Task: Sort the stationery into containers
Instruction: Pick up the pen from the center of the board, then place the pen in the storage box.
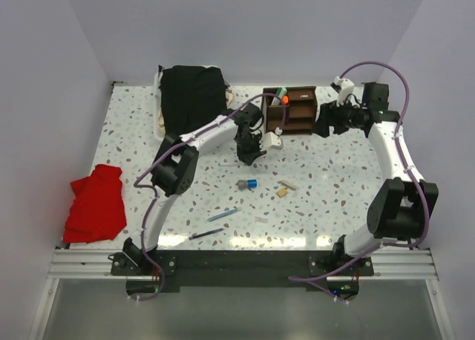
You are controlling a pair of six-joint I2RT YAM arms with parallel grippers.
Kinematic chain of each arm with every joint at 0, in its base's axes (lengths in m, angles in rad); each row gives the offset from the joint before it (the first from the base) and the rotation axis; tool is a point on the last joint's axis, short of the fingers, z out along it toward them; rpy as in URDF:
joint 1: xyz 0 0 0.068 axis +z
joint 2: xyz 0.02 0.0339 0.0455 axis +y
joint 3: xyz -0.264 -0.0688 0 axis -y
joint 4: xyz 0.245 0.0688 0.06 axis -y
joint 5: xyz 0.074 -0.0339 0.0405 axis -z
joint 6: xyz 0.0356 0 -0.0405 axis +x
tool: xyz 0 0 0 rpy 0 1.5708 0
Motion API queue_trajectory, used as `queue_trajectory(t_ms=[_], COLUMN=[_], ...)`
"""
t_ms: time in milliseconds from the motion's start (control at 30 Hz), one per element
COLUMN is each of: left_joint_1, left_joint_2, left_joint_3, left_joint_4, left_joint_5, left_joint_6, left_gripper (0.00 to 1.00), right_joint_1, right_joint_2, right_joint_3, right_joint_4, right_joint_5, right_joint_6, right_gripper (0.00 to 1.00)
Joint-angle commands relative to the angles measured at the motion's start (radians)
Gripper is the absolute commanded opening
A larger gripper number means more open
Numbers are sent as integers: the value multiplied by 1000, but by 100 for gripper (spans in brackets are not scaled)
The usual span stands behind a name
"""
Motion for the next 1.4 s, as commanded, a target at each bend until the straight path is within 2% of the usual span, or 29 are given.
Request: queue_trajectory(t_ms=[0,33,200,333,400,500,533,600,633,700,733,767,800,833,867,933,1200,1367], left_joint_1=[4,5,5,7,7,14,19,50,60,99,114,147,161,171,181,186,160,143], left_joint_2=[-20,-26,-120,-203,-238,-324,-354,-451,-474,-445,-404,-387,-375,-355,-343,-291,-83,-1], left_joint_3=[-53,-60,-47,177,228,173,79,-34,-100,-90,-62,-63,-77,-120,-137,-145,83,142], left_joint_4=[-19,-23,-34,-37,-16,139,290,474,648,768,891,1012,1132,1382,1485,1678,1741,1744], left_joint_5=[-7,-5,26,96,110,154,183,245,281,373,410,443,464,458,443,411,365,352], left_joint_6=[-6,-5,-26,-63,-78,-118,-138,-208,-250,-395,-460,-620,-709,-792,-883,-910,-874,-896], left_gripper=[5,0,0,0,0,0,0,0,0,0,0,0,0,0,0,0,0,0], right_joint_1=[-7,-5,-5,-5,-5,-5,-5,-5,-5,-7,-5,-5,-7,-5,-5,-5,-7,-5], right_joint_2=[2,3,3,-13,-27,-32,-33,-30,-30,-26,-24,-21,-14,-9,-4,9,14,11], right_joint_3=[24,26,47,49,30,15,15,12,10,7,7,7,6,7,9,18,10,-11], right_joint_4=[-4,-6,-15,-9,10,37,37,36,34,36,39,42,52,59,65,73,86,83], right_joint_5=[-22,-19,4,33,42,50,52,62,67,75,78,78,82,85,90,102,130,141], right_joint_6=[-14,-14,-5,1,16,39,42,45,45,45,45,47,48,52,64,82,101,95], right_gripper=[76,76,75,75,75,75,75,75,74,74,74,74,74,74,74,74,74,74])
